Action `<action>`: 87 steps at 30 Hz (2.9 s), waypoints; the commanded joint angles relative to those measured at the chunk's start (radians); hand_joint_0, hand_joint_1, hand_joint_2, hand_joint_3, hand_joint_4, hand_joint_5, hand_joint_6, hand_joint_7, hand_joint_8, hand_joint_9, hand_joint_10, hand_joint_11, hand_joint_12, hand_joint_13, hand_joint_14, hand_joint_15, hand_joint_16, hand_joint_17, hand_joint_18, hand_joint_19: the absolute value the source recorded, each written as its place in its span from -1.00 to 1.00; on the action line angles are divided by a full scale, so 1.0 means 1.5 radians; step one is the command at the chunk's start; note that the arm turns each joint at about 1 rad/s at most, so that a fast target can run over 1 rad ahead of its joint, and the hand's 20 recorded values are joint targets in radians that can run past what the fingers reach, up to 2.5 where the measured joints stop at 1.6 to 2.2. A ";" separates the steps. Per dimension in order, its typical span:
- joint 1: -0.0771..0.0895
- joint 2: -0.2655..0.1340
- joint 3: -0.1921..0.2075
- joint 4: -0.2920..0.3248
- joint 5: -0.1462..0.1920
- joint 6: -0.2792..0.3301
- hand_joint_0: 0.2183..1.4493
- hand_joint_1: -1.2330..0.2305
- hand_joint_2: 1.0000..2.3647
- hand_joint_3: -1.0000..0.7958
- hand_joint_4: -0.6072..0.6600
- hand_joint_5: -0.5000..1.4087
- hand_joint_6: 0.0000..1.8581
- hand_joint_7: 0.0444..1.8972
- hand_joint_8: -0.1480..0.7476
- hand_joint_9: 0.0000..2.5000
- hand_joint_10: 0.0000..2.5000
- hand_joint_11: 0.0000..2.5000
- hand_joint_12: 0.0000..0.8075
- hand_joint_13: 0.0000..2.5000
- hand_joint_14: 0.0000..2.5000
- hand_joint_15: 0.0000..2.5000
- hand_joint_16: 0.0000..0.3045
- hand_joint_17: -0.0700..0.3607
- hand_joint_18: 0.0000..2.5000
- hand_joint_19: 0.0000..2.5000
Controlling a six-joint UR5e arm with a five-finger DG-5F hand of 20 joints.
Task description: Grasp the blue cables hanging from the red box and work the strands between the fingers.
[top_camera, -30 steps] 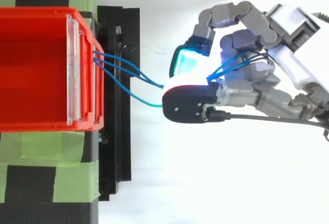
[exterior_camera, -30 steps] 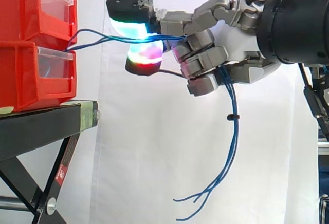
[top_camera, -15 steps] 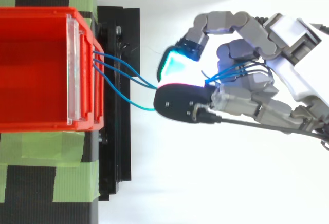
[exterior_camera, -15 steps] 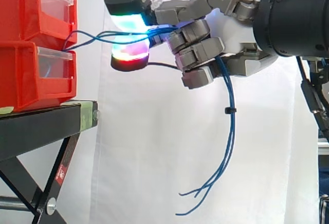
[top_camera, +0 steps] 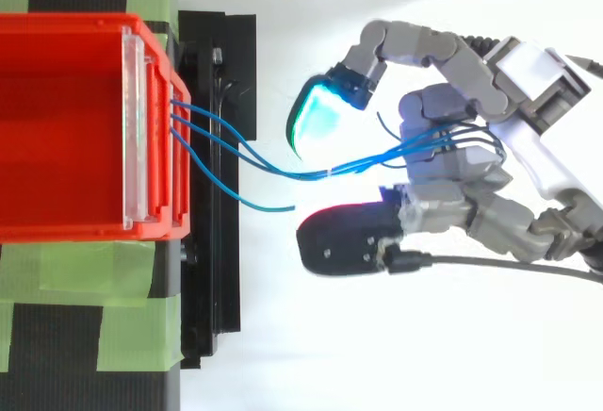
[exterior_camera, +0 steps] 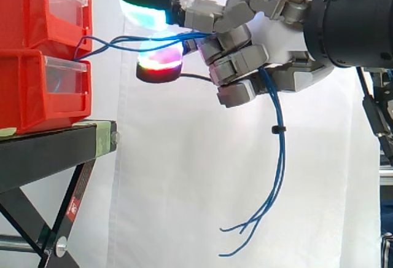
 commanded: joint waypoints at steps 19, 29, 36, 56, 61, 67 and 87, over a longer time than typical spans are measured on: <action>0.003 -0.001 0.000 -0.001 0.000 -0.001 0.19 -0.01 -0.97 -0.31 0.39 -0.55 0.00 0.17 0.11 -0.27 1.00 0.59 0.07 -0.18 1.00 0.04 -0.59 -0.02 0.11 0.32; 0.003 -0.001 0.000 -0.002 0.000 -0.001 0.24 -0.31 -0.97 -0.08 0.35 -0.67 0.39 0.23 0.11 -0.27 1.00 0.59 0.07 -0.18 1.00 0.04 -0.59 -0.02 0.11 0.32; 0.003 -0.001 0.000 -0.002 0.000 -0.005 0.42 -0.30 -0.99 0.04 0.28 -0.68 0.60 0.31 0.11 -0.27 1.00 0.59 0.07 -0.18 1.00 0.04 -0.59 -0.02 0.11 0.32; 0.011 -0.001 0.000 0.006 -0.015 0.072 0.28 -0.39 -0.98 -0.59 0.30 -0.66 0.62 0.36 0.11 -0.27 1.00 0.59 0.07 -0.18 1.00 0.04 -0.59 -0.02 0.11 0.32; 0.011 -0.016 0.000 0.005 -0.037 0.111 0.72 -0.22 -0.98 0.08 0.34 -0.36 0.48 0.53 0.11 -0.27 1.00 0.59 0.07 -0.18 1.00 0.04 -0.59 -0.02 0.11 0.32; 0.010 -0.052 0.000 0.008 -0.077 0.228 0.53 -0.13 -0.99 0.23 0.45 0.09 -1.00 0.75 0.11 -0.27 1.00 0.59 0.07 -0.18 1.00 0.04 -0.59 -0.02 0.11 0.32; 0.005 -0.053 0.001 0.006 -0.081 0.227 0.09 -0.09 -0.64 0.02 0.58 0.11 -0.98 0.41 0.11 -0.27 1.00 0.59 0.07 -0.18 1.00 0.04 -0.59 -0.02 0.11 0.32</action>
